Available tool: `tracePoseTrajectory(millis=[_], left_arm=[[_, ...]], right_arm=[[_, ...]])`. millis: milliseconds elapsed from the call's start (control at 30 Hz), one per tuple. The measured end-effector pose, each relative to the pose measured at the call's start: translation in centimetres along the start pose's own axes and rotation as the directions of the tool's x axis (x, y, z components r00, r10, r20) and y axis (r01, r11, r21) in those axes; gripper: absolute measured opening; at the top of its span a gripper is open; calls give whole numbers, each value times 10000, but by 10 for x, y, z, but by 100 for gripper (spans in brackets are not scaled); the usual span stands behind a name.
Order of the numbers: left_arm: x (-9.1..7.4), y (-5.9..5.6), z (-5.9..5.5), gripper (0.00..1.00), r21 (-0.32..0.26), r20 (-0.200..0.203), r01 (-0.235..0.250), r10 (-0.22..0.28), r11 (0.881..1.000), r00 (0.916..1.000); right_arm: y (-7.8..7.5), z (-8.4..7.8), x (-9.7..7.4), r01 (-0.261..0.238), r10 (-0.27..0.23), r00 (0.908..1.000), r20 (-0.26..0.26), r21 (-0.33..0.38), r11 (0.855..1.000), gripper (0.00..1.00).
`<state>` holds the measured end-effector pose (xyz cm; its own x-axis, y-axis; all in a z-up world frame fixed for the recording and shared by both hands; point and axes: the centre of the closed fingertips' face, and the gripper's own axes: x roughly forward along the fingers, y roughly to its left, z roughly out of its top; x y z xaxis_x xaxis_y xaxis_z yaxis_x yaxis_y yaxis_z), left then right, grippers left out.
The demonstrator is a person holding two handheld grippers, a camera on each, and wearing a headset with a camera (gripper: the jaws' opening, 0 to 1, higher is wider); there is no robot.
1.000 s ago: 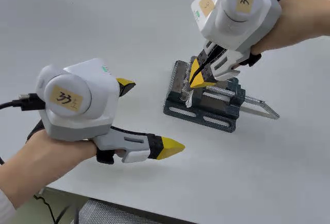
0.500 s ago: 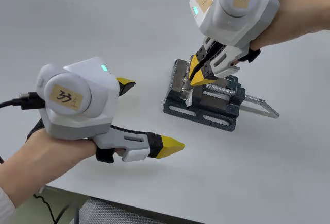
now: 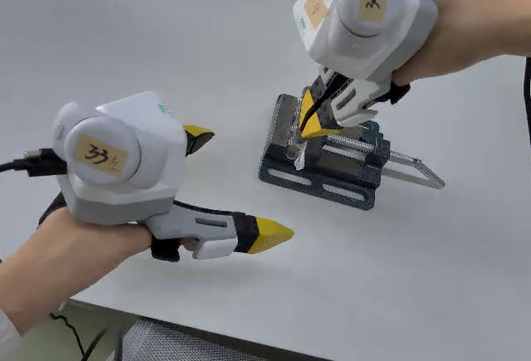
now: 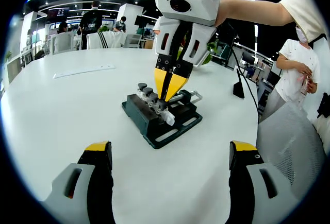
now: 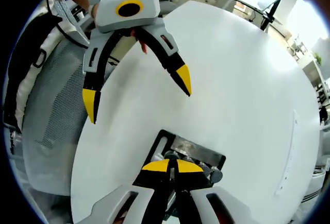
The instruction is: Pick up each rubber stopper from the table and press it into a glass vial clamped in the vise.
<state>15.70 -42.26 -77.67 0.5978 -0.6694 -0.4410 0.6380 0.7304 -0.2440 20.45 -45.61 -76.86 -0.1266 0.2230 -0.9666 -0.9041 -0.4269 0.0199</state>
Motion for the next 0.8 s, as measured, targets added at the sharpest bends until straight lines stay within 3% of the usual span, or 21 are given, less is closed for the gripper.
tracePoseTrajectory(millis=[500, 800], left_arm=[[2, 2, 1, 94, -48, 46, 11, -11, 10000, 10000], [2, 2, 1, 93, -89, 74, -11, 11, 10000, 10000]], right_arm=[[-2, 1, 2, -27, 32, 10000, -77, 671, 9977, 0], [0, 1, 4, 128, -104, 9991, -418, 576, 9983, 0]])
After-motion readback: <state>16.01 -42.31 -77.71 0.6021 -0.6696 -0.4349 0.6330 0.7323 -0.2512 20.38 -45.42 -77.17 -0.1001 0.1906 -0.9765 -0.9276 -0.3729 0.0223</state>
